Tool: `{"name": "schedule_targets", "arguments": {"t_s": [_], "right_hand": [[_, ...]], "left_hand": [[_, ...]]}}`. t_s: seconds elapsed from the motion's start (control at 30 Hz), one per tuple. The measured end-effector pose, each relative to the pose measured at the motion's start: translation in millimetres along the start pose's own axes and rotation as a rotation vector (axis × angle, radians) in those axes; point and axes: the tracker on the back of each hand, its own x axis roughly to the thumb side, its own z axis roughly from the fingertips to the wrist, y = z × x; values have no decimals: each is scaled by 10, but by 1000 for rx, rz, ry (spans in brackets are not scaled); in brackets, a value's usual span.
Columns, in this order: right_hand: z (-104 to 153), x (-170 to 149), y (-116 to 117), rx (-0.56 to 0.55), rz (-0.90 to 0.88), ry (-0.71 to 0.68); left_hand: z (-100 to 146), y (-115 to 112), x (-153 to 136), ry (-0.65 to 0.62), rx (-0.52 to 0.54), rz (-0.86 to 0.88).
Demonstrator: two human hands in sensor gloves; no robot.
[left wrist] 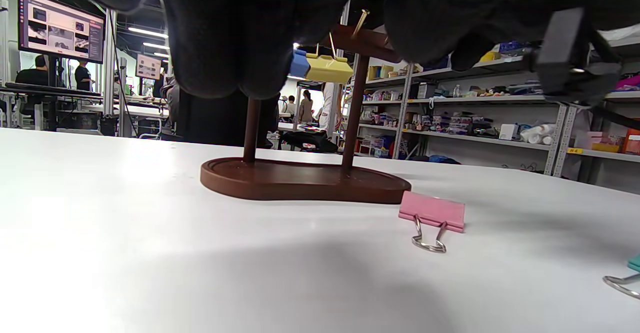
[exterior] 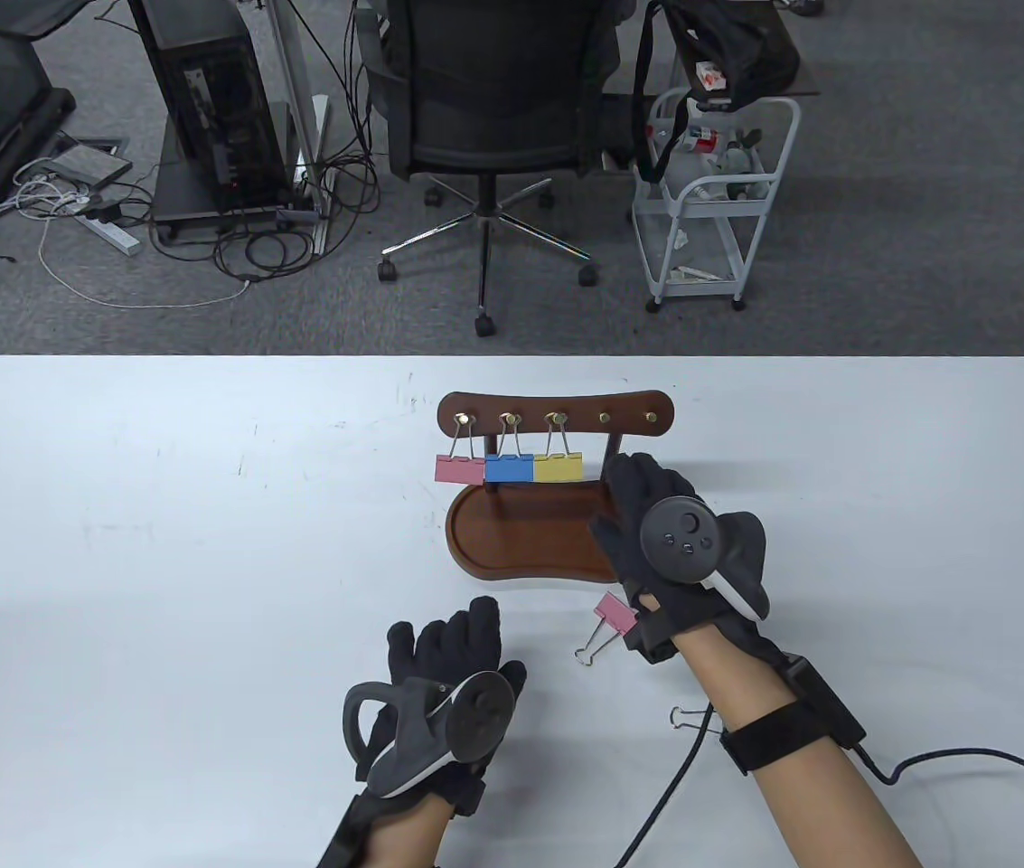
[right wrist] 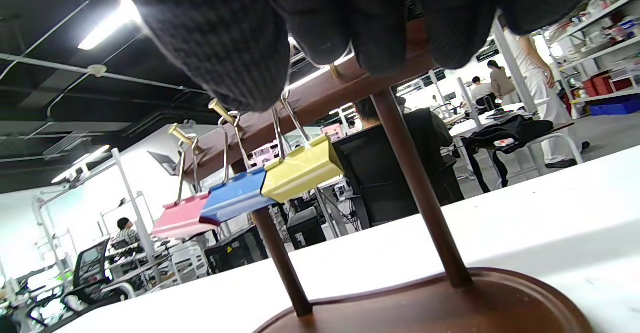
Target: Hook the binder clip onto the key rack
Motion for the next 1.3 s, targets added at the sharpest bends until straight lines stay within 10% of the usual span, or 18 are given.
{"name": "schedule_targets", "arguments": {"t_s": [1.3], "right_hand": [[414, -493, 759, 563, 72, -219]], "left_hand": [[-1, -1, -26, 10, -20, 20]]}}
